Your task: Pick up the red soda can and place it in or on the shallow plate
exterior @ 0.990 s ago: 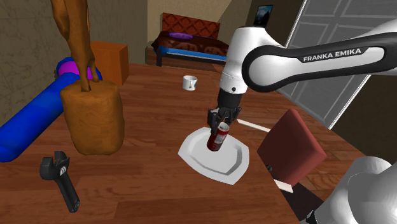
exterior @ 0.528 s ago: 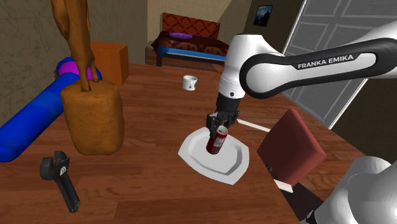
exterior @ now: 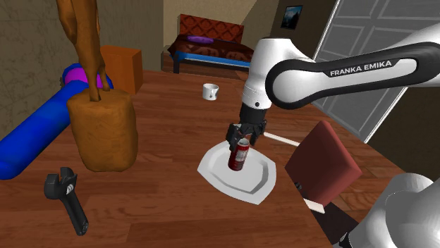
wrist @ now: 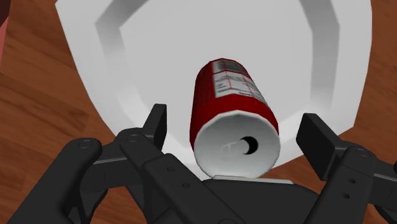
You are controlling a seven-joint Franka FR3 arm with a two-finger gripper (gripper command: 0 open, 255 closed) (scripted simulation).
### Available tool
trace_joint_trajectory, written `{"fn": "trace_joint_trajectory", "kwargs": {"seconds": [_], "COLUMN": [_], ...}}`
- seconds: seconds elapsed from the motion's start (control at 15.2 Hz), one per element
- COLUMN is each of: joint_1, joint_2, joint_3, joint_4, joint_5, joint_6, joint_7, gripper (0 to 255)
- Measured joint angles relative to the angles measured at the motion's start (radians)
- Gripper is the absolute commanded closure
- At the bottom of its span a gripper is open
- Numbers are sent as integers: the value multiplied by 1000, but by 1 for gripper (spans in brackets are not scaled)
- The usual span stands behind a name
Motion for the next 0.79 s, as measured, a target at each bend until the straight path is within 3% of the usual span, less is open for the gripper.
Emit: {"fn": "trace_joint_trajectory", "kwargs": {"seconds": [0.4, 0.79], "joint_1": [-3, -3], "joint_2": [-28, -31], "joint_3": [-10, -10], "joint_4": [88, 100], "joint_5": [-2, -2], "joint_6": [-114, -131], "joint_7": [-2, -2], "gripper": [0, 0]}}
